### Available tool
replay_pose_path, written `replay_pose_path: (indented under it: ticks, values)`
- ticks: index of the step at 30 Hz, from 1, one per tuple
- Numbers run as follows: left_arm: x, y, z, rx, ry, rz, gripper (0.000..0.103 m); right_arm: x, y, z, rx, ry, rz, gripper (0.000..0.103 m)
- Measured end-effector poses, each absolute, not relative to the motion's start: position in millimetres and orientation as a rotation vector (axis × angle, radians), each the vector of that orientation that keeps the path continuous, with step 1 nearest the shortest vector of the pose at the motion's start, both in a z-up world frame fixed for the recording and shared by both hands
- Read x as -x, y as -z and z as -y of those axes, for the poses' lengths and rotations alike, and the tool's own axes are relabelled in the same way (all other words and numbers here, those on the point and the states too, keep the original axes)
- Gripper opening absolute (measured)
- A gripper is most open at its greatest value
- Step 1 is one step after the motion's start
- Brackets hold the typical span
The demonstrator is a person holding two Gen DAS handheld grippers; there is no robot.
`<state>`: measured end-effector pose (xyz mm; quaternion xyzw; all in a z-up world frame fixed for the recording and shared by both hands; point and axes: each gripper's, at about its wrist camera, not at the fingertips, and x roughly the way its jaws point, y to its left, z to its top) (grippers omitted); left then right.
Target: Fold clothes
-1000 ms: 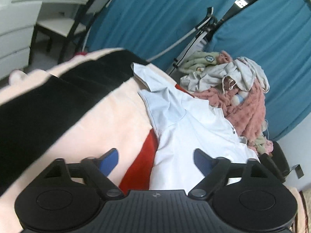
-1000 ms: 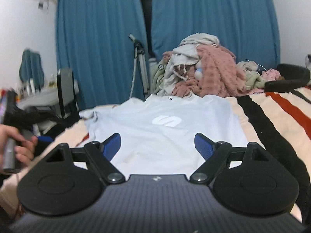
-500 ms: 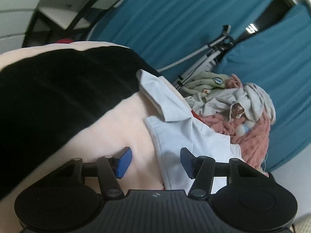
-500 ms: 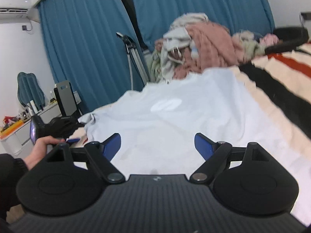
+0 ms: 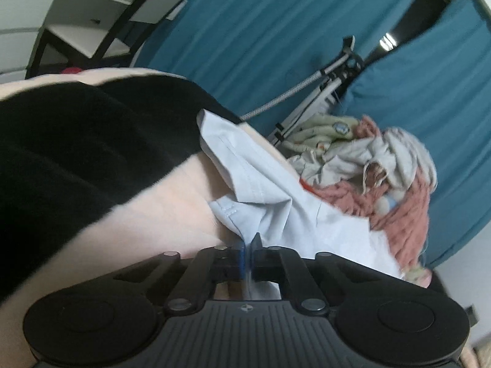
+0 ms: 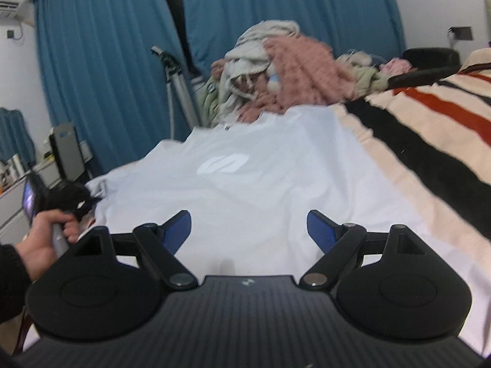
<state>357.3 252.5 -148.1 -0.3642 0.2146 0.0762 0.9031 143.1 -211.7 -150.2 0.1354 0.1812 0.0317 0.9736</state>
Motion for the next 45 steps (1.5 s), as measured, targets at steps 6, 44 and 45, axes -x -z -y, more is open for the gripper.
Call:
replay_pose_path:
  ticks: [6,44,45]
  values:
    - [-317,116,-259,0.767,-0.167,-0.419,0.003,-138,145,205,-0.206,-0.065,-0.349,0.084]
    - [-91,42,-60,0.171,0.016,-0.480,0.101,-116,109,230,-0.207,-0.091,-0.245,0.084]
    - [-92,43,-61,0.173,0.012,-0.482,0.101,-116,109,230,-0.206,-0.095,-0.247,0.084]
